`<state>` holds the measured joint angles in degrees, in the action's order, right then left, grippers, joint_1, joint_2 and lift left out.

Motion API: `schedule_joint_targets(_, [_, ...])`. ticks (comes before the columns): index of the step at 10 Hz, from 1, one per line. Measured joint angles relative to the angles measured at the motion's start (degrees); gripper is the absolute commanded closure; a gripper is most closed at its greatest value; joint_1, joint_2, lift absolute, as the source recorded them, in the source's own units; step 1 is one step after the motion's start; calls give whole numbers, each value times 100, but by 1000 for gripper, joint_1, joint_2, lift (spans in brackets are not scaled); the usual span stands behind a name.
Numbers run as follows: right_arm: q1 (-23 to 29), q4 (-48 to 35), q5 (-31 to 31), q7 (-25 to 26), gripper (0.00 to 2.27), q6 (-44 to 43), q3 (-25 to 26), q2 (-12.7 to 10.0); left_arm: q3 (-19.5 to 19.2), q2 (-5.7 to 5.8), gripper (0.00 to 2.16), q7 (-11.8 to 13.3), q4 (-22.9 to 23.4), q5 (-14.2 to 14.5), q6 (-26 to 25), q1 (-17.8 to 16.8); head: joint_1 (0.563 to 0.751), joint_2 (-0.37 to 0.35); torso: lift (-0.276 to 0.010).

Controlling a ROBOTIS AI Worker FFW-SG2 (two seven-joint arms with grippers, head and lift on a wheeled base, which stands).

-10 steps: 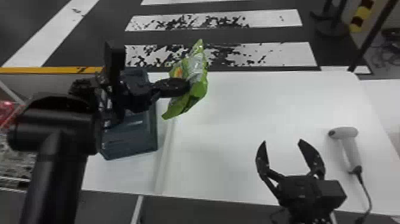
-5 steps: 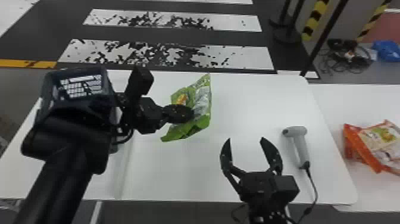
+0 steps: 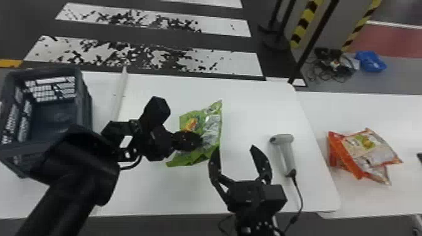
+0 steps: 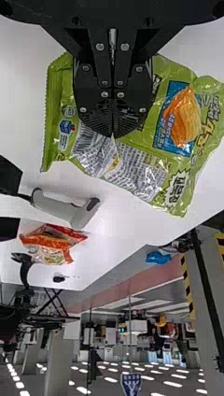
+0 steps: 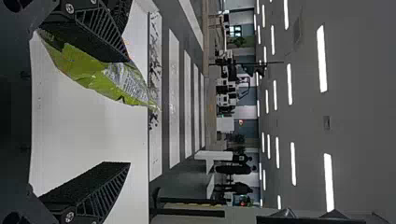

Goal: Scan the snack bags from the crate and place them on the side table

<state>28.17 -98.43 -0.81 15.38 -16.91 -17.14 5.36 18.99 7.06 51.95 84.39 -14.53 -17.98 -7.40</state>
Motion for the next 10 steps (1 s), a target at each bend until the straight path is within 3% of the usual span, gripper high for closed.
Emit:
schedule_joint_targets(1, [4, 0, 7, 5, 97, 0, 0, 0, 63, -42, 9, -89, -135, 12, 132, -5, 695, -183, -50])
schedule_joint_targets(4, [23, -15, 14, 28, 97, -40, 0, -7, 76, -64, 16, -252, -203, 50, 167, 23, 695, -188, -50])
schedule_joint_targets(7, [45, -64, 19, 45, 97, -61, 1, -3, -311, -50, 19, -478, 36, 169, 166, 292, 695, -154, -50])
schedule_joint_targets(10, [48, -99, 12, 44, 157, -40, 1, 0, -1120, -19, 19, -1204, 849, 600, 218, 906, 695, -92, -50])
